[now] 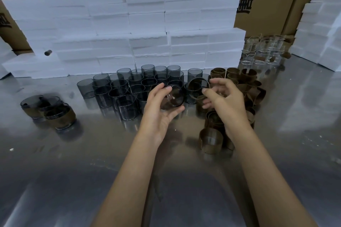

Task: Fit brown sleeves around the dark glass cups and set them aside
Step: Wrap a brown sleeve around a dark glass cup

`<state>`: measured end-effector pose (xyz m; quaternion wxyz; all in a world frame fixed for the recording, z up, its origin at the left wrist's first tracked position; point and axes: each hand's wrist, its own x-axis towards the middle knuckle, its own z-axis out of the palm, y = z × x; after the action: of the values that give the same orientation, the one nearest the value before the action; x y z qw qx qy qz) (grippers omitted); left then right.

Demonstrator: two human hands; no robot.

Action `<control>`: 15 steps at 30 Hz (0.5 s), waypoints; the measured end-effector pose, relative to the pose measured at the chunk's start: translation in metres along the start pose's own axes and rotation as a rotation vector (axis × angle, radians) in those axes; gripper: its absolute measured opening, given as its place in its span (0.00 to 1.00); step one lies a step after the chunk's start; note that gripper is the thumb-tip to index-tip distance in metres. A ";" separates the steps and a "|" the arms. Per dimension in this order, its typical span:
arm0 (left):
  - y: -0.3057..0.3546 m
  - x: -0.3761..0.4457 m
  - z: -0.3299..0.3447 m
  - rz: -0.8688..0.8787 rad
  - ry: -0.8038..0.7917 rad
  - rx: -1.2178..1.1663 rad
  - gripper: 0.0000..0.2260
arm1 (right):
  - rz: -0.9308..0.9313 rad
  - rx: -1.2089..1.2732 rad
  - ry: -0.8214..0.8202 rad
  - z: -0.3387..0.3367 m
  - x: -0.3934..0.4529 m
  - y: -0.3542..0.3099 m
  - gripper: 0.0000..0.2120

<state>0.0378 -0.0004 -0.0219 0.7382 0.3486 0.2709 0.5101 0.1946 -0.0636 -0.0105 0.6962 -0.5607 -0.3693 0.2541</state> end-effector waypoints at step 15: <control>-0.006 -0.001 0.002 0.032 -0.097 0.114 0.30 | 0.074 -0.055 -0.315 0.020 -0.016 0.003 0.13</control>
<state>0.0420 -0.0030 -0.0252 0.7212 0.4187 0.2576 0.4882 0.1692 -0.0638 -0.0154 0.6043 -0.5458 -0.4599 0.3541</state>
